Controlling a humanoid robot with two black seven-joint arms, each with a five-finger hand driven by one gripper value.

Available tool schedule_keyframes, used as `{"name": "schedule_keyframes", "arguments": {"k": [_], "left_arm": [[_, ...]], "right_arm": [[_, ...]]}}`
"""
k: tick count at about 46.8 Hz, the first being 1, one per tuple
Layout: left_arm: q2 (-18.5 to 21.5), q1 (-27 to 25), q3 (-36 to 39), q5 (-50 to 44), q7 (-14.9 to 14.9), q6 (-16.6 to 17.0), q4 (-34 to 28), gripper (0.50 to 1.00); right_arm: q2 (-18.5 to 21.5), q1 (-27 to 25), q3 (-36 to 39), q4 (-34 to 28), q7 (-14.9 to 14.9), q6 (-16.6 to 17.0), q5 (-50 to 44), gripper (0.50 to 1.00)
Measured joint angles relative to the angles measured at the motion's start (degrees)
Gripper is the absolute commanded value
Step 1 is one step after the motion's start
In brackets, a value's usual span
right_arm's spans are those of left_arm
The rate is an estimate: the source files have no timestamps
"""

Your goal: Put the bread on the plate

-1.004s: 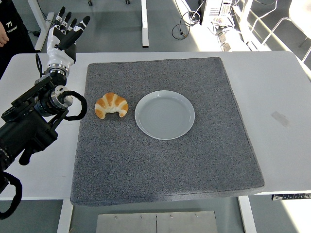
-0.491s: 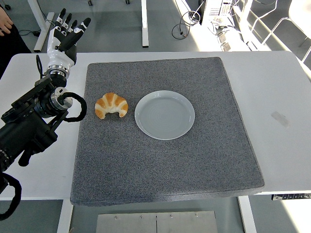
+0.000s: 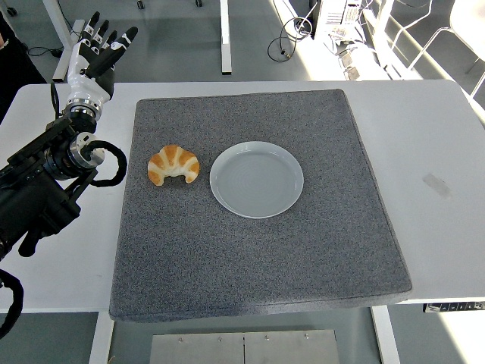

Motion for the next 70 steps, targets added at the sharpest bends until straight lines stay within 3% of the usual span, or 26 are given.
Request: {"name": "schedule_keyframes", "arguments": {"k": [4, 15, 41, 49, 59, 70], "left_arm": [[1.69, -0.51, 1.79, 0.0, 1.65, 0.0, -0.1, 0.975], [3.77, -1.71, 3.61, 0.0, 2.43, 0.17, -1.66, 0.963], [11.61, -9.87, 19.54, 1.03, 11.7, 0.52, -6.89, 0.954], [12.25, -10.41, 19.93, 6.48, 14.67, 0.44, -8.31, 0.974], [13.59, -11.01, 20.31, 13.29, 15.44, 0.42, -12.91, 0.975], [17.25, -12.65, 25.76, 22.58, 16.21, 0.41, -20.8, 0.977]], "right_arm": [[0.0, -0.02, 0.0, 0.0, 0.03, 0.0, 0.0, 1.0], [0.0, -0.02, 0.0, 0.0, 0.02, 0.0, 0.01, 1.0], [0.0, -0.02, 0.0, 0.0, -0.01, -0.01, 0.01, 1.0], [0.0, 0.0, 0.0, 0.0, 0.01, -0.01, 0.0, 1.0], [0.0, 0.0, 0.0, 0.0, 0.0, -0.01, 0.01, 1.0], [0.0, 0.01, 0.0, 0.0, -0.01, -0.01, -0.01, 1.0]]}}
